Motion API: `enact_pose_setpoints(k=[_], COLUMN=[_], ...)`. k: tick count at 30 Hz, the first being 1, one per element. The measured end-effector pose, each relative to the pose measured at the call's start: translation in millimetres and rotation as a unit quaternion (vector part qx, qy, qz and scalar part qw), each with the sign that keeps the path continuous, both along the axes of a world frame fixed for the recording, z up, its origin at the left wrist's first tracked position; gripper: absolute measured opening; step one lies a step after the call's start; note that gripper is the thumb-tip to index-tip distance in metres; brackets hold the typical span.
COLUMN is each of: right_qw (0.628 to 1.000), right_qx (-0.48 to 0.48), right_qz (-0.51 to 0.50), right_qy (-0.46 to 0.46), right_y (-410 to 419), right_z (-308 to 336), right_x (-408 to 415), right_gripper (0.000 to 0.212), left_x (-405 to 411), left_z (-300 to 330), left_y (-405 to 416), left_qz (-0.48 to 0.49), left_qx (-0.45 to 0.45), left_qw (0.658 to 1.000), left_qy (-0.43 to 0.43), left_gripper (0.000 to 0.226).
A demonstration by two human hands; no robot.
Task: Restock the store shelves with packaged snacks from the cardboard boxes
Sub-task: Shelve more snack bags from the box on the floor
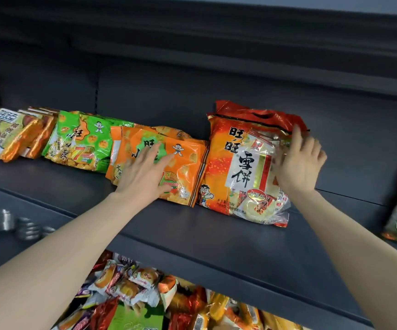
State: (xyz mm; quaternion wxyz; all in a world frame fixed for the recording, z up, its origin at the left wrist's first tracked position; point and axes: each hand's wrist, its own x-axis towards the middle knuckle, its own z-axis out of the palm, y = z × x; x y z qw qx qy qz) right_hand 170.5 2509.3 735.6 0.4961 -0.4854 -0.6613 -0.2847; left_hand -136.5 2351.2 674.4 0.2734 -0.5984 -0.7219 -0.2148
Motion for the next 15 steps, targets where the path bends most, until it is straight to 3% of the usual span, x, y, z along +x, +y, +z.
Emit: enact_pose_setpoints(k=[7,15], right_qw=[0.985,0.95], right_qx=[0.053,0.062], right_qz=[0.096,0.238], right_qy=[-0.135,-0.191], right_y=[-60.9,-180.2], right_z=[-14.0,-47.0], right_x=[-92.9,-270.7], right_gripper=[0.048,0.042], left_x=[-30.3,-159.4], left_z=[3.6,-20.6], left_y=[-59.7,-198.9], left_qz=[0.037,0.134], left_qx=[0.04,0.035], left_qw=[0.998,0.99], left_qy=[0.009,-0.004], left_gripper=[0.073,0.063])
